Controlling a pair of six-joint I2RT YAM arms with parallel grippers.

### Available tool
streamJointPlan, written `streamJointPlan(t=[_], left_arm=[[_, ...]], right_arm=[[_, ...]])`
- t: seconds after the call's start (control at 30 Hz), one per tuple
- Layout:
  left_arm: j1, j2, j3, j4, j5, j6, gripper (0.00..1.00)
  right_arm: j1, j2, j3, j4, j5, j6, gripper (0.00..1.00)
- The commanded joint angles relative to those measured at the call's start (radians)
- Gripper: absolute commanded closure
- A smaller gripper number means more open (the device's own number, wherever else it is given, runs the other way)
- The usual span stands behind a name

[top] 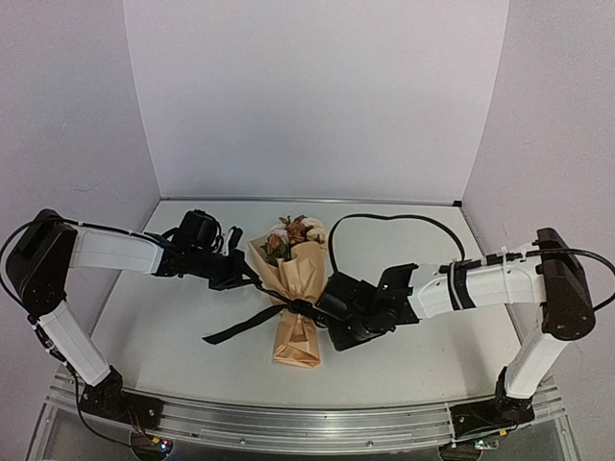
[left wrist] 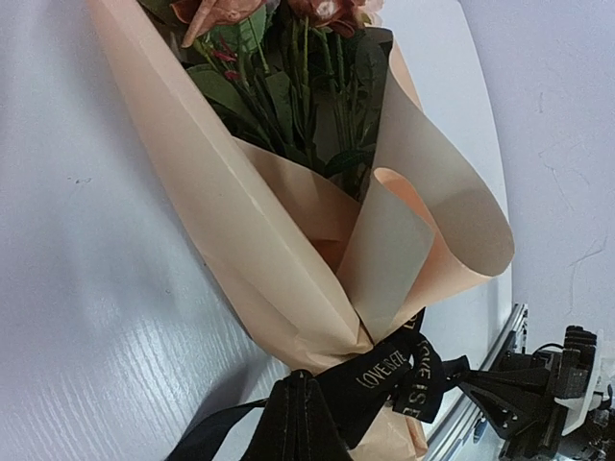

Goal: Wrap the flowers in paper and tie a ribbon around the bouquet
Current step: Tie the half-tied ribbon around the folded bouquet.

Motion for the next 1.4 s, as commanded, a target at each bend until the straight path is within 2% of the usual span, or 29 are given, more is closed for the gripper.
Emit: streamJointPlan(t=[0.0, 0.67, 1.0, 1.37], left_arm=[[0.012, -0.054, -0.009, -0.012, -0.032, 0.01, 1.0], [0.061, -0.097, -0.091, -0.052, -0.154, -0.064, 1.0], [0.104, -0.077, -0.128, -0.06, -0.157, -0.086, 1.0], [0.224, -0.081, -0.186, -0.05, -0.132, -0.119, 1.0]], right_arm=[[-0.004, -0.047, -0.032, -0.029, 0.012, 0.026, 1.0], [-0.005, 0.03, -0.07, -0.046, -0.017, 0.064, 1.0], [-0.064, 0.043, -0.073, -0.044, -0.045, 0.085, 1.0], [-0.127, 0.04, -0.089, -0.02, -0.091, 0.081, 1.0]])
